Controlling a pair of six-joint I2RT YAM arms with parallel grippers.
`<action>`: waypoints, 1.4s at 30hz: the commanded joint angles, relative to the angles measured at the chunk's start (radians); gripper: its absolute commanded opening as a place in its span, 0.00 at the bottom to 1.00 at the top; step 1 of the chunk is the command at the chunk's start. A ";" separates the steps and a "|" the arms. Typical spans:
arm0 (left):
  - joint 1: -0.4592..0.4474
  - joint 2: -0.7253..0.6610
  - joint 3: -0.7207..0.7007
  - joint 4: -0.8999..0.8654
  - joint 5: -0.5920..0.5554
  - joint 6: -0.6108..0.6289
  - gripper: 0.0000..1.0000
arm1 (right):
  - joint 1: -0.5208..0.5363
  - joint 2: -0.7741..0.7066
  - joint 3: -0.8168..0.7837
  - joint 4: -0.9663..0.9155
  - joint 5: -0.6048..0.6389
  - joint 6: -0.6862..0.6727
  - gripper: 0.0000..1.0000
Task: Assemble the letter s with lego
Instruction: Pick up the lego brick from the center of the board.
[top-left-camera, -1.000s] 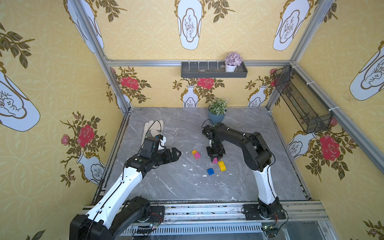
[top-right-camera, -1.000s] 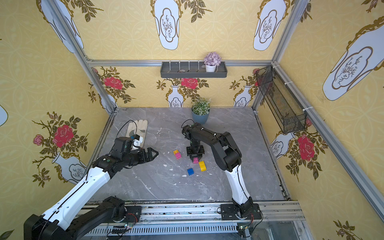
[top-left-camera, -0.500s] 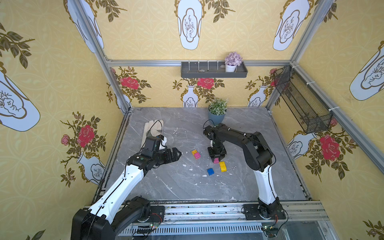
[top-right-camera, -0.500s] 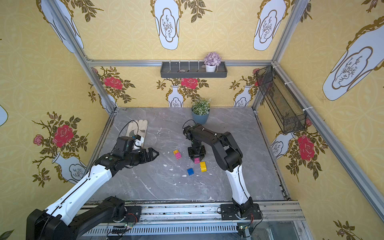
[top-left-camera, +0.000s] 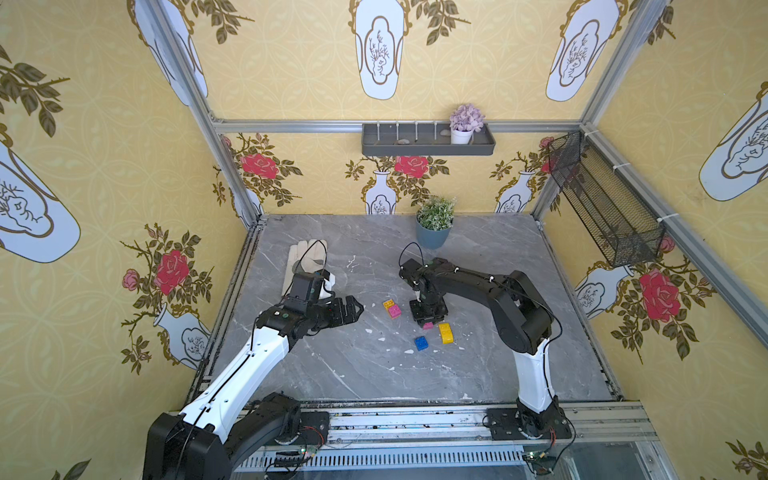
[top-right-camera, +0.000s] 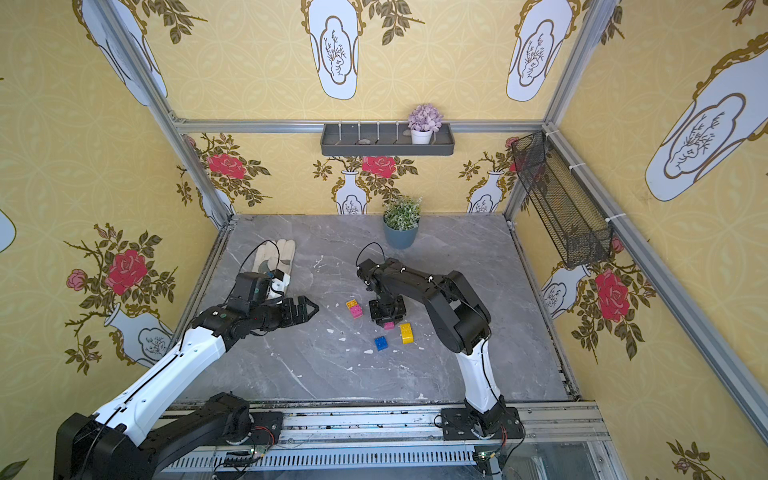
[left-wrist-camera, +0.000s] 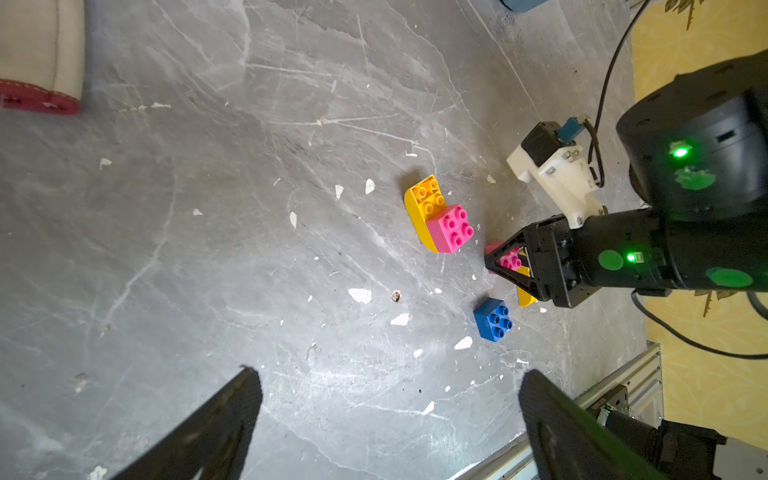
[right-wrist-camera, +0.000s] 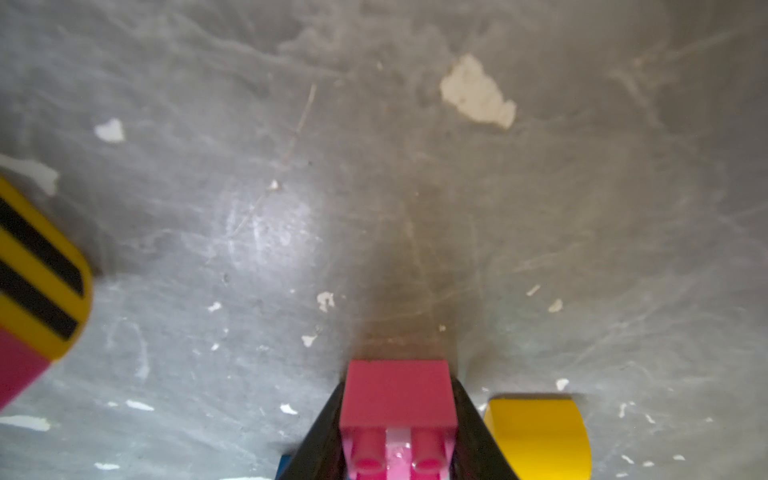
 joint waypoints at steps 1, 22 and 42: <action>0.002 0.007 0.004 -0.014 0.004 0.016 0.99 | 0.015 0.020 -0.064 0.158 0.063 0.048 0.37; 0.000 0.012 -0.012 0.020 0.004 0.051 0.99 | 0.121 -0.114 0.040 -0.025 -0.021 -0.023 0.23; 0.001 -0.005 -0.043 0.044 0.023 0.029 0.99 | 0.157 -0.145 -0.040 -0.025 0.003 0.006 0.21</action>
